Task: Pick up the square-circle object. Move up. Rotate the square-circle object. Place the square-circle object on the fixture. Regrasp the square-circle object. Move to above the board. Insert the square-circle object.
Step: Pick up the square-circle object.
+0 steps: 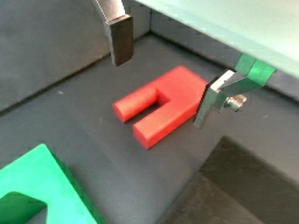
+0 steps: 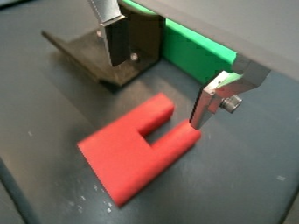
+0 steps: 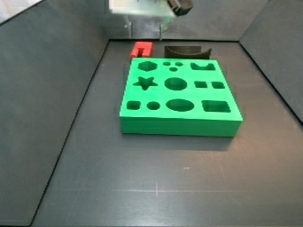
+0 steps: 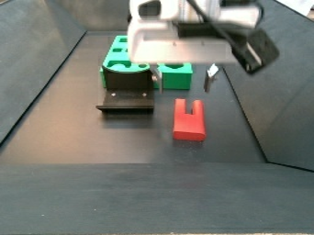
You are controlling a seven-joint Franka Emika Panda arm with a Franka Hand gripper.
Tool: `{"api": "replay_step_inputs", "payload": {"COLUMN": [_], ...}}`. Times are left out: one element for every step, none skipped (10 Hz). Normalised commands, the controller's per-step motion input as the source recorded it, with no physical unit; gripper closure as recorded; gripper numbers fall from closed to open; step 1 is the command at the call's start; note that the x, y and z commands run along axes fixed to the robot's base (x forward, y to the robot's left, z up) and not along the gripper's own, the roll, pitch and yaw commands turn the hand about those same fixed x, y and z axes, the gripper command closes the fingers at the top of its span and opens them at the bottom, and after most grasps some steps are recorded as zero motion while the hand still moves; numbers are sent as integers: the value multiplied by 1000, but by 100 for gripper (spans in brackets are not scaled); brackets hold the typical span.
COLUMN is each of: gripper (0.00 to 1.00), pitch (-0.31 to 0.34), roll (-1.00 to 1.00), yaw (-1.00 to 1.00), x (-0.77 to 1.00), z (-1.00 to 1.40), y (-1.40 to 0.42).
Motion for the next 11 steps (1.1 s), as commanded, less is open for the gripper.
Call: {"api": "replay_step_inputs", "payload": {"gripper": [0,0,0,0,0,0,0,0,0,100,100], "pitch": [-114,-137,-113,-117,-119,-161,-149,-63,-84,0,0], "roll": [-259,-253,-220,-189,-90,-109,-117,-43,0,0,0], "yaw": [0,0,0,0,0,11,3,0,37,0,0], "x": [-151,-120,-54,-71,-91,-143,-109,0,-26,0,0], "z": [-629,-600,-531,-469,-331,-283,-137,-74,-60,0,0], "y": [97,60,11,0,0,0,0,0,-63,0,0]}}
